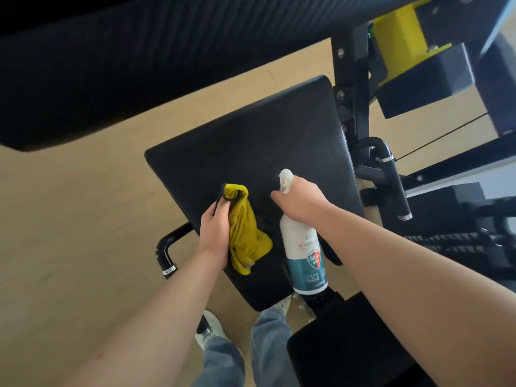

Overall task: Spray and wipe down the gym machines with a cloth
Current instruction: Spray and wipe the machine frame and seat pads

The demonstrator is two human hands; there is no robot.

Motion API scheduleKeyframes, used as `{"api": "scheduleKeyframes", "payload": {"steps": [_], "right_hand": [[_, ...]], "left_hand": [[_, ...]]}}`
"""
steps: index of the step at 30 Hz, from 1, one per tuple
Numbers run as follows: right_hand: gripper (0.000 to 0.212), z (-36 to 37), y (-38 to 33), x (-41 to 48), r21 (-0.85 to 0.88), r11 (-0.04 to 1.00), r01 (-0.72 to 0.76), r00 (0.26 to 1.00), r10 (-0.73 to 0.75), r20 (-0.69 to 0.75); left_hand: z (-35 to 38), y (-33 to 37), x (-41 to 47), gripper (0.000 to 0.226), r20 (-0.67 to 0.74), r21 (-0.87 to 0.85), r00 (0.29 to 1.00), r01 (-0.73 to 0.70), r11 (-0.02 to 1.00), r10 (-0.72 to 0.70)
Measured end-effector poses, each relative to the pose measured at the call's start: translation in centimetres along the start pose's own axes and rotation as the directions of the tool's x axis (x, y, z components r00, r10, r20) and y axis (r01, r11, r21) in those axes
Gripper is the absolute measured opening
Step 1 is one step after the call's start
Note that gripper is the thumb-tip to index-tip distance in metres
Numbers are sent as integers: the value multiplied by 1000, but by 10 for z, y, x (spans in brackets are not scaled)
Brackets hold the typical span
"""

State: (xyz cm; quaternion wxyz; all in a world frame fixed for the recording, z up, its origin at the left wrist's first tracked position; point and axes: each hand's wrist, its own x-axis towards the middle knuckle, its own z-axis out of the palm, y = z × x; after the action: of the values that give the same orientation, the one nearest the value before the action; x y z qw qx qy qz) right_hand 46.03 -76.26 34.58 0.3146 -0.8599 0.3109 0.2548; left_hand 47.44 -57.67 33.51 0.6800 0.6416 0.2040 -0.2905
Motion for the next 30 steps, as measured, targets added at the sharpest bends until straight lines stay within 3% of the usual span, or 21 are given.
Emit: {"api": "scheduleKeyframes", "payload": {"steps": [2,7,10,13,17,20,24,30], "right_hand": [[31,8,7,-5,7,999,-40,999,40,19],[30,29,17,-18,-17,999,-32,999,32,27],[37,40,20,-27,-50,998,-36,997,40,66],[28,52,22,-35,-88,996,13,995,-4,97],[25,67,24,-48,-119,992,53,981,-30,192],[29,79,22,-58,-193,981,32,983,3,182],[29,95,24,-70,-139,988,71,970,-36,239],[36,123,29,-96,-105,994,-13,977,35,211]], "left_hand": [[-4,0,-2,32,-18,-1,999,49,999,-49],[-19,3,-6,52,127,-98,964,246,964,-233],[-31,3,-10,56,95,-153,939,342,927,-331],[-46,-3,-11,59,107,-208,919,394,895,-379],[-64,-11,-13,43,156,-60,906,407,912,-394],[-74,-16,-20,9,203,126,895,379,917,-397],[-91,-21,-25,46,187,300,883,367,881,-431],[-113,-34,-26,32,85,283,887,415,865,-453]]}}
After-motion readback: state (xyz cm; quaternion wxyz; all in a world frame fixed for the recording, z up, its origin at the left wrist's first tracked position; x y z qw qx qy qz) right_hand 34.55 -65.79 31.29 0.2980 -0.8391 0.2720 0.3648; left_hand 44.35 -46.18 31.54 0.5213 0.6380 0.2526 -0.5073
